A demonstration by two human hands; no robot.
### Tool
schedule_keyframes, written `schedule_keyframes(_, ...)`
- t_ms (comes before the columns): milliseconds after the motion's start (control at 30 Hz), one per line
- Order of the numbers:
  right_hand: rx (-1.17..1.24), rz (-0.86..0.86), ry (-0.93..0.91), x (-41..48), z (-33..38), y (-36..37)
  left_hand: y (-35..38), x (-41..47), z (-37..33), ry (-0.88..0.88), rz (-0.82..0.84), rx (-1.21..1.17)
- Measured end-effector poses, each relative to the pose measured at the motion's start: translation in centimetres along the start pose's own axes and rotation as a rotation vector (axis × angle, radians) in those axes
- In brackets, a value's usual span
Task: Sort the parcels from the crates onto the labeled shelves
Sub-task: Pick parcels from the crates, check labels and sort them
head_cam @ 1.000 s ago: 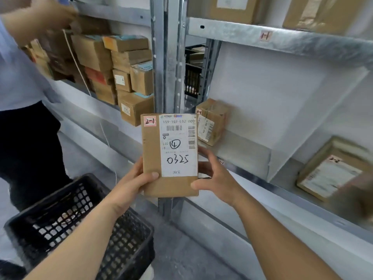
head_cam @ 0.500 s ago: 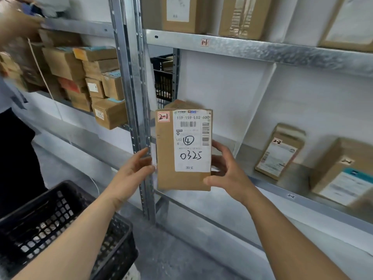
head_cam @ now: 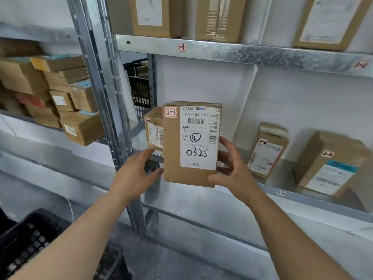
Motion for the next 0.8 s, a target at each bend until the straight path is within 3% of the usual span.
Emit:
schedule_keyframes(467, -0.141, -0.197, 0.111, 5.8, -1.6, 0.2, 1.9, 11.3, 1.2, 0.231, 0.143, 0.141)
schedule_keyframes(633, -0.156, -0.245, 0.179, 7.3, -3.6, 0.1, 4.7, 14.0, 1.8, 0.255, 0.276, -0.05)
schedule_keyframes(800, -0.153, -0.286, 0.246, 9.0, -5.1, 0.8, 8.6, 15.2, 1.7, 0.092, 0.533, -0.404)
Point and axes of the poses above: each hand's wrist, its own x-axis towards the middle knuckle, its own y-axis out of the palm, z = x × y, the point moved 8 cm from there along x, towards the middle knuckle, and after that the axes turned 9 degrees about -x, right-handed, at the moved point
